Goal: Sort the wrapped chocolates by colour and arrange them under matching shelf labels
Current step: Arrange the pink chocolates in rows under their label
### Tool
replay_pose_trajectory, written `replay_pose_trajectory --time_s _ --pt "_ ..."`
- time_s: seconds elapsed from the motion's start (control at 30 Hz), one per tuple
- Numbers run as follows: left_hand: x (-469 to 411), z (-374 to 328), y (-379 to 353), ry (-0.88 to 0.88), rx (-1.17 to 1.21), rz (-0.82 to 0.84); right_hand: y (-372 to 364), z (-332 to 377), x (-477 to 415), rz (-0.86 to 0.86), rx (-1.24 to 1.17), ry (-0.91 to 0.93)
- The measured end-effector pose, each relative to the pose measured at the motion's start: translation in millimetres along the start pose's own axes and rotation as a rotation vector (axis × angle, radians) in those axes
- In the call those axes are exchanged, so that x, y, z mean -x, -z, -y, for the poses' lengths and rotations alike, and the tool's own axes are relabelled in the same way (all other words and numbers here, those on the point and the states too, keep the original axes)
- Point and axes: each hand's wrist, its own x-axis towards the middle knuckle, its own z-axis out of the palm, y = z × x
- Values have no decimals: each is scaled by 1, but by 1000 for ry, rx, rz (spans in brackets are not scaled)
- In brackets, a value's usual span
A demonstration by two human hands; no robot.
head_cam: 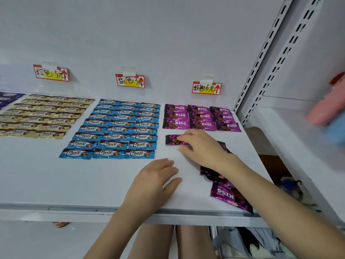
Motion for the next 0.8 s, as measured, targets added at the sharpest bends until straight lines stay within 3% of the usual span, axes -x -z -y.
replay_pose_trajectory --time_s 0.8 --pt "-1 3 -4 -27 -8 -19 -7 -1 -20 19 5 -51"
